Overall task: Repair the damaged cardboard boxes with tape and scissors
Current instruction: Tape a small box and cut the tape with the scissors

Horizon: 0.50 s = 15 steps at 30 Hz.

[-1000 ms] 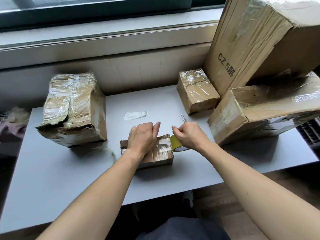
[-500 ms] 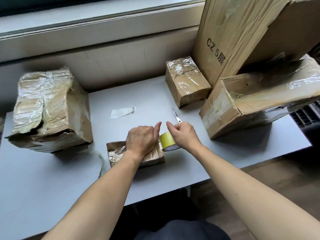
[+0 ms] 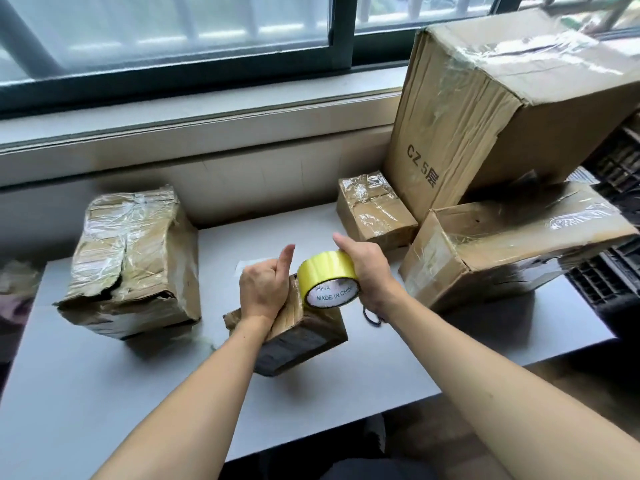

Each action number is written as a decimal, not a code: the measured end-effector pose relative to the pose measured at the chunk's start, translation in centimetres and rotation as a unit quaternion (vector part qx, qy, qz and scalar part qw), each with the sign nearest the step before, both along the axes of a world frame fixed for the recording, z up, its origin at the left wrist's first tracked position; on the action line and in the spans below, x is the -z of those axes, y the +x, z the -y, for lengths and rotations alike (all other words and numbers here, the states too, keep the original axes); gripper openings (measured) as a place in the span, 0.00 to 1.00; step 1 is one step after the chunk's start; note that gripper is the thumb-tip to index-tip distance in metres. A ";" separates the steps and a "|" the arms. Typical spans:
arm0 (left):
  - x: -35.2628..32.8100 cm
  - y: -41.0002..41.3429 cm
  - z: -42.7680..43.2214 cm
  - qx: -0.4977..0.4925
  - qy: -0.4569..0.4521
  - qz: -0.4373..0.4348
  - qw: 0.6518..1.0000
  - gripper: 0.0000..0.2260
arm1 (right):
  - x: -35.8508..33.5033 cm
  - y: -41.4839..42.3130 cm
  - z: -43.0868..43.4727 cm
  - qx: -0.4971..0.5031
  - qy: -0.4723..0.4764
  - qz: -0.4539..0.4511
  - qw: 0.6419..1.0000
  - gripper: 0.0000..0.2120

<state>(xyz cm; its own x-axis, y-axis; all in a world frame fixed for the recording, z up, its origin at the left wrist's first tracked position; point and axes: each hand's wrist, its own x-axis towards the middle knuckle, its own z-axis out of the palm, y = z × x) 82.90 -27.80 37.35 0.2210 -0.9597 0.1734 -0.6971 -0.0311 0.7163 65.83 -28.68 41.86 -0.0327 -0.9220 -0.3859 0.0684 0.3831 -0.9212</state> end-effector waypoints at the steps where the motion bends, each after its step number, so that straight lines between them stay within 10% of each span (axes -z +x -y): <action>1: -0.5 0.1 0.0 -0.020 0.000 -0.047 0.999 0.30 | -0.9 0.6 0.3 -0.014 -0.030 -0.002 0.999 0.22; 10: -0.7 5.5 -1.6 0.042 0.207 -0.436 0.875 0.20 | -3.7 7.7 -0.5 -0.151 -0.113 -0.094 0.978 0.26; 15: -2.3 9.8 -2.7 0.194 0.298 -0.157 0.921 0.10 | -3.1 10.5 -1.8 -0.197 -0.124 -0.108 0.966 0.24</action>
<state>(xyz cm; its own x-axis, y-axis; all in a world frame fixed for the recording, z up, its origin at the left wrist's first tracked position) 92.68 -25.05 39.60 -0.2097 -0.8808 -0.4245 -0.5007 -0.2761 0.8204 76.31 -26.92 44.97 0.2854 -0.9422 -0.1757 -0.2425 0.1064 -0.9643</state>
